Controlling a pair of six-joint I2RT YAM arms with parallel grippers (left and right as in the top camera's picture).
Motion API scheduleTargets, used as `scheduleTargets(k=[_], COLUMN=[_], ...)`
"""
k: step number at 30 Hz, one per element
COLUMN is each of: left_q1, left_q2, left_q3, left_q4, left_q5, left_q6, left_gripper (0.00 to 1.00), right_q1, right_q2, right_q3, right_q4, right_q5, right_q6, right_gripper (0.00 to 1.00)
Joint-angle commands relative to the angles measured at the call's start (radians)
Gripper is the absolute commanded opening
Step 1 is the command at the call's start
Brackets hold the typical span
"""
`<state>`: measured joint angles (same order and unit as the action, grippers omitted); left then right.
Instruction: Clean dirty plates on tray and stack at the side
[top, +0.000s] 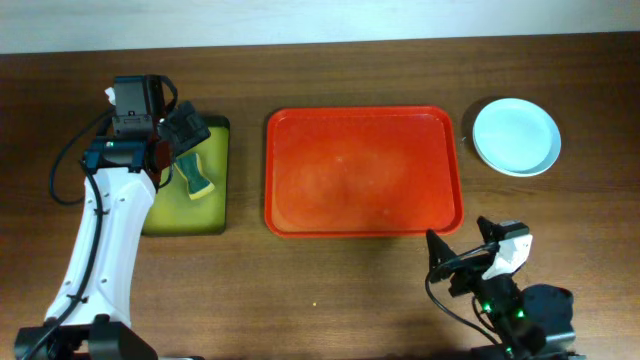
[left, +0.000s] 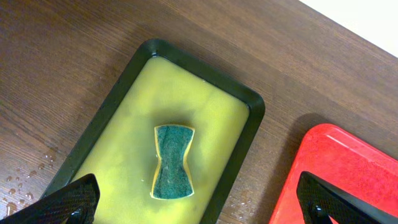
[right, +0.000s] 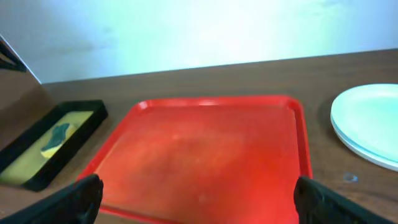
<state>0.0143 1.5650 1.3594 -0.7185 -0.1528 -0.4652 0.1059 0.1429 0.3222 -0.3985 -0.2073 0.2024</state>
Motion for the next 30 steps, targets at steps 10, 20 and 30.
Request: scheduleTargets(k=[10,20,30], left_q1=[0.002,0.002,0.002], left_q2=[0.001,0.001,0.001], left_q3=[0.004,0.004,0.004], left_q4=[-0.001,-0.001,-0.001], left_q5=[0.000,0.000,0.000], left_q6=[0.002,0.002,0.002], left_gripper=[0.99,0.99,0.99], right_q1=[-0.073,-0.133,-0.134], right_q2=[-0.140,-0.140,-0.140], right_q3=[-0.317,-0.317,-0.317], right_q4=[0.364,0.323,0.324], right_q5=[0.044,0.156,0.156], right_q6=[-0.003,-0.067,-0.067], right_gripper=[0.99,0.99,0.99])
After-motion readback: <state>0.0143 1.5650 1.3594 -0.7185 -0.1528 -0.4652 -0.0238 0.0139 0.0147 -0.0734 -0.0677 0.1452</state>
